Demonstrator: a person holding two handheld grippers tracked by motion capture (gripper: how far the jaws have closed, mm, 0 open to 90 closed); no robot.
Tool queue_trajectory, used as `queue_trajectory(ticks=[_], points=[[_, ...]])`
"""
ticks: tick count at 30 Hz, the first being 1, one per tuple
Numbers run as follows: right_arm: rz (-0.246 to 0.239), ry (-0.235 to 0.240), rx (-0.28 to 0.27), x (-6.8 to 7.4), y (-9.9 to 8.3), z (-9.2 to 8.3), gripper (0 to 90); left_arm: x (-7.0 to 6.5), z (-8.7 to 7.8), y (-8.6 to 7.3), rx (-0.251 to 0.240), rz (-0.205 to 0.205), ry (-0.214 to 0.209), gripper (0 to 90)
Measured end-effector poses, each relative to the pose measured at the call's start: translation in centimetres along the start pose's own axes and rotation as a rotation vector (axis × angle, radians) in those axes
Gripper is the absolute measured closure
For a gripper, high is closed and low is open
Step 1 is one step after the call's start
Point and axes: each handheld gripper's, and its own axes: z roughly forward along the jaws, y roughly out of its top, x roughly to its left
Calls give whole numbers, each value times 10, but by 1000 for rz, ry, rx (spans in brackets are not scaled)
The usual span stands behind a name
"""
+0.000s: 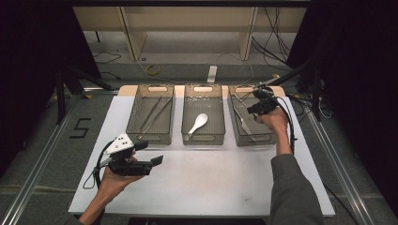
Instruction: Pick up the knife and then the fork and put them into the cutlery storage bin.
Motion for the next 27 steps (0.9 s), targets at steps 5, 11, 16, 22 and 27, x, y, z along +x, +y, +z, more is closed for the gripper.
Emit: queue_trajectory(ticks=[5, 11, 16, 22, 27], points=[[9, -8, 6, -2, -2, 5, 847, 0, 0, 0, 0, 0, 0, 167], [14, -16, 1, -2, -1, 7, 846, 0, 0, 0, 2, 2, 0, 168], [27, -21, -7, -3, 0, 9, 845, 0, 0, 0, 2, 1, 0, 168], [40, -28, -13, -2, 0, 14, 837, 0, 0, 0, 1, -1, -1, 167], [43, -12, -26, 0, 2, 13, 800, 0, 0, 0, 0, -3, -1, 168]])
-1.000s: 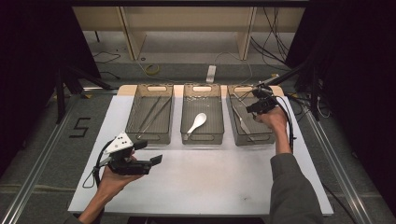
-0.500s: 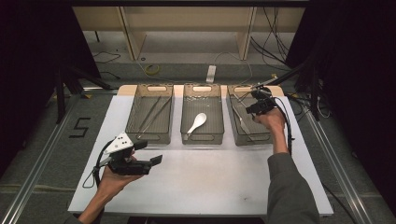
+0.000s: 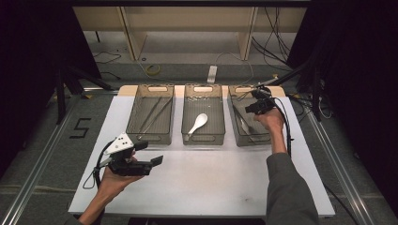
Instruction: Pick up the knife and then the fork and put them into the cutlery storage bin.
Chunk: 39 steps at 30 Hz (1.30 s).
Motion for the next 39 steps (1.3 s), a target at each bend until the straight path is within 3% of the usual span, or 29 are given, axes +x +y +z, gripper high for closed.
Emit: queue_trajectory(ticks=[8, 14, 19, 22, 26, 28, 30, 39], points=[[3, 30, -19, -1, -3, -8, 686, 0, 0, 0, 1, -1, -1, 167], [13, 75, -80, 4, -9, -18, 537, 1, 0, 0, -5, -15, -7, 167], [17, 150, -172, 14, -20, -32, 428, 1, 0, 0, -4, -12, -6, 167], [16, 172, -203, 23, -31, -37, 369, 1, 0, 0, -2, -13, -6, 167], [39, 226, -267, 32, -44, -44, 335, 0, 0, 0, 1, -7, -6, 166], [28, 234, -286, 38, -50, -47, 324, 1, 0, 0, 2, -9, -6, 166], [18, 271, -298, 44, -55, -49, 314, 1, 0, 0, 1, -8, -6, 166], [-29, 307, -362, 71, -76, -58, 280, 1, 0, 0, -2, -14, -6, 166]])
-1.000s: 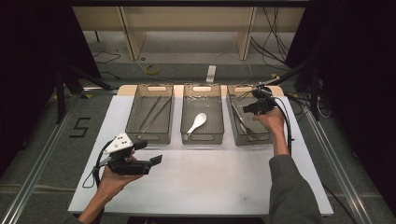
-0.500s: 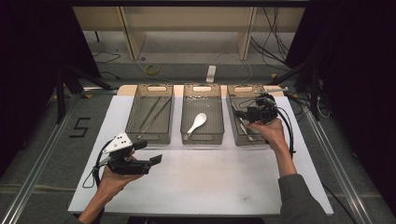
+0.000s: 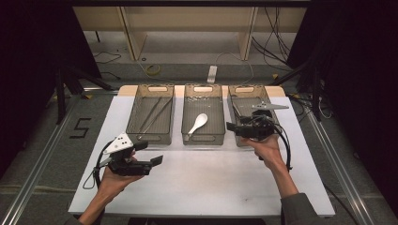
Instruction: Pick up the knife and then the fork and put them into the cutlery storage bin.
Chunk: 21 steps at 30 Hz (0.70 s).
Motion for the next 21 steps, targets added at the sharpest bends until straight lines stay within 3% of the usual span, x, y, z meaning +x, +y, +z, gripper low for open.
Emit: queue_trajectory(ticks=[4, 21], points=[[-12, 32, -16, 10, -11, -4, 272, 0, 1, 0, 2, -3, 0, 166], [-86, 86, -61, 40, -36, -17, 243, -1, 2, 0, 5, -10, -12, 166]])
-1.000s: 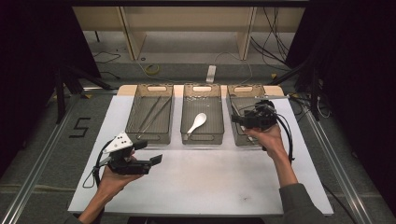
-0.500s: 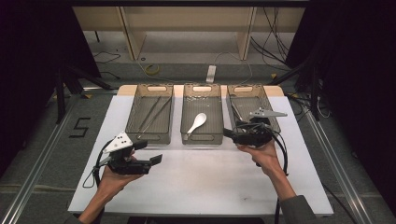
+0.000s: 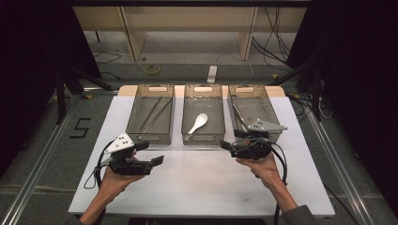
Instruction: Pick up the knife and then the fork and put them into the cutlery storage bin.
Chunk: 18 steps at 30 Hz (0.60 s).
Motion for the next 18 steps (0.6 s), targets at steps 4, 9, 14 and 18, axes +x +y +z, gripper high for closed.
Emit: queue_trajectory(ticks=[4, 9, 14, 18], points=[[-22, 9, -11, 6, -5, -3, 239, -1, 0, 0, 0, 1, -9, 166], [-41, 14, -31, 11, -10, -9, 236, -1, 0, -1, -1, -3, -20, 166], [-54, 4, -31, 15, -19, -16, 227, -1, -1, -1, -4, -11, -26, 166], [-62, 5, -37, 17, -28, -23, 223, -1, -1, -1, -5, -13, -29, 166]])
